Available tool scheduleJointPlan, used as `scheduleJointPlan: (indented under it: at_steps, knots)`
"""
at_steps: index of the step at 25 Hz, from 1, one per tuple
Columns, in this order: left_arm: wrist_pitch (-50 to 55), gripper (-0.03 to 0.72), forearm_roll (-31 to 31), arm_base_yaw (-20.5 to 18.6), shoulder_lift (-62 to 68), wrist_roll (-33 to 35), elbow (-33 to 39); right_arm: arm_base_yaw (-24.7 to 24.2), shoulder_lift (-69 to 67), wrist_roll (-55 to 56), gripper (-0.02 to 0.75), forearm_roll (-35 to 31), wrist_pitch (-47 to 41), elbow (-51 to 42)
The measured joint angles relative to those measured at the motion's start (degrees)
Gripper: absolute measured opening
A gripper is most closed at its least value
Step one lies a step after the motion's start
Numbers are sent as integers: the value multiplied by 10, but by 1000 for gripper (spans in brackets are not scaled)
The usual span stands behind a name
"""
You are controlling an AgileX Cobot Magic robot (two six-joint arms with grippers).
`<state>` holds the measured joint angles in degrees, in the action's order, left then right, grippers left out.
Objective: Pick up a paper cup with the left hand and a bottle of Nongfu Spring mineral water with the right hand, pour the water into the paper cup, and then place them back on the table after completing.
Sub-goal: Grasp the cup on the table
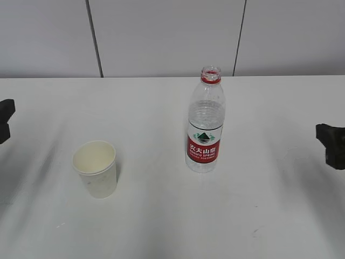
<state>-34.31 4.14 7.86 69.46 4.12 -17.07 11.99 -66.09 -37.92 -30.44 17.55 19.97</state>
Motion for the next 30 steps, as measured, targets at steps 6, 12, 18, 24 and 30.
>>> scheduleJointPlan:
  at_steps: [6,12,18,24,30]
  knots:
    - [-4,542,-4,0,44,0,0,4,-119,223,587,208,116,0]
    - [-44,541,-29,0,101,-3,22,5,-202,279,587,304,185,0]
    - [-164,541,-72,0,151,-19,90,5,-256,291,587,342,263,-14]
    - [-241,533,-171,0,238,-41,95,5,-331,326,587,401,345,-14]
    - [-309,530,-227,0,340,-45,95,5,-376,334,587,411,387,-14]
